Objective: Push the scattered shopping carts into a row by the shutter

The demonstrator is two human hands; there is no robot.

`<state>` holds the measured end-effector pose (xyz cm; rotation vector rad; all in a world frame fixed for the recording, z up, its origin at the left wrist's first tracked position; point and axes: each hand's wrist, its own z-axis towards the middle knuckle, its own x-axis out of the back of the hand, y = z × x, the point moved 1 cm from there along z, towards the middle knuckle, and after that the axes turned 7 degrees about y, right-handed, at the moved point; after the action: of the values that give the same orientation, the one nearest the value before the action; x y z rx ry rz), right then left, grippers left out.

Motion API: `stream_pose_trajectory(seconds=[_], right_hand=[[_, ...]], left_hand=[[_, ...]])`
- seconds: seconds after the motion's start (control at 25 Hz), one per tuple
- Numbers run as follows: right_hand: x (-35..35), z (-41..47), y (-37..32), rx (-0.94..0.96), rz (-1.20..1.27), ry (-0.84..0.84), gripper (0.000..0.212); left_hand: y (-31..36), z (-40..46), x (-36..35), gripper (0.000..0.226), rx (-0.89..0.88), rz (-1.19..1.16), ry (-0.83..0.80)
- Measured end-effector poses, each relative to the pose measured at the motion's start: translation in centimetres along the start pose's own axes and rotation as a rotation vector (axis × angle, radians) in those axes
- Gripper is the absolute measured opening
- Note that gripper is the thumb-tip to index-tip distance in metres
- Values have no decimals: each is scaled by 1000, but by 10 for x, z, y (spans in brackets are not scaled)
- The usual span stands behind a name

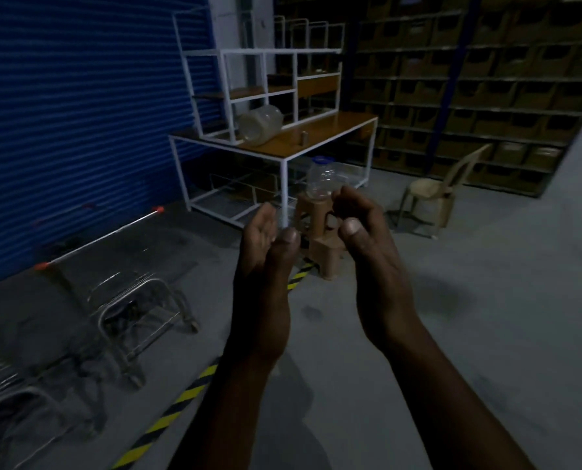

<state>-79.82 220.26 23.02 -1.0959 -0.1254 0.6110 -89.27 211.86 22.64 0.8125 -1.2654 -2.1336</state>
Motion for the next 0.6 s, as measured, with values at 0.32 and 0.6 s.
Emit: stream_pose_trajectory(seconds=[0.32, 0.6], right_hand=[[106, -88, -65, 71, -200, 301, 51], [176, -201, -113, 65, -341, 529, 52]], left_hand=[[18, -88, -88, 87, 74, -161, -264], [20, -185, -128, 73, 140, -244, -464]])
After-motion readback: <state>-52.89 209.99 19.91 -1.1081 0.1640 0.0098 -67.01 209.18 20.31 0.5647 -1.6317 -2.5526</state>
